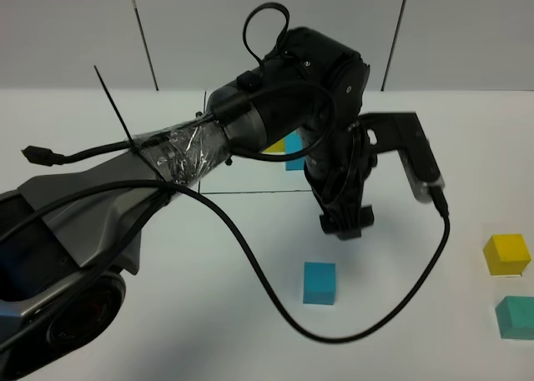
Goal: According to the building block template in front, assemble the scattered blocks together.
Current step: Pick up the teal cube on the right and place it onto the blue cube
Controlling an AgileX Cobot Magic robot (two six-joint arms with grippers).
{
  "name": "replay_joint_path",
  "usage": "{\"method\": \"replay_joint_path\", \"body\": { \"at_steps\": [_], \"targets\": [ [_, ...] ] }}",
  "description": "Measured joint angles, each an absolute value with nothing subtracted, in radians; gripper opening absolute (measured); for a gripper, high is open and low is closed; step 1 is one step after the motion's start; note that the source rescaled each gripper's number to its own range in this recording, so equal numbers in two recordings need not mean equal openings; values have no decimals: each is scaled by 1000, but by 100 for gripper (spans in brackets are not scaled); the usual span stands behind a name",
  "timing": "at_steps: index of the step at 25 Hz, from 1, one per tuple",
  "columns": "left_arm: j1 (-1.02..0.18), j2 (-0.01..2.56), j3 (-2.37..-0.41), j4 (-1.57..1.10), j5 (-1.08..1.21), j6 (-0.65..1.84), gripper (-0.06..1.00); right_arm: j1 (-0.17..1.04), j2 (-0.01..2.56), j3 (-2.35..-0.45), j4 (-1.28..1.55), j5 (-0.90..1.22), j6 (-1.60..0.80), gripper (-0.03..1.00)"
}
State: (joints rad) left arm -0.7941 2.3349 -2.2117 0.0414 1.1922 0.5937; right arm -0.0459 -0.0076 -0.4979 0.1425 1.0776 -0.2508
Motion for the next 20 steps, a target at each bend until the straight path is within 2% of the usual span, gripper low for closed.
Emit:
{"method": "replay_joint_path", "body": {
  "at_steps": [3, 6, 14, 20],
  "targets": [
    [-763, 2330, -2269, 184, 1193, 420, 100, -46, -8, -498, 143, 1078, -251, 58],
    [-691, 2307, -2271, 219, 1193, 338, 100, -46, -8, -498, 143, 1078, -251, 58],
    [-430, 2211, -2271, 63, 1192, 274, 100, -46, -8, -498, 143, 1078, -251, 58],
    [-286, 2117, -2271, 43, 1194, 270, 97, -46, -8, -498, 143, 1078, -251, 58]
  ]
}}
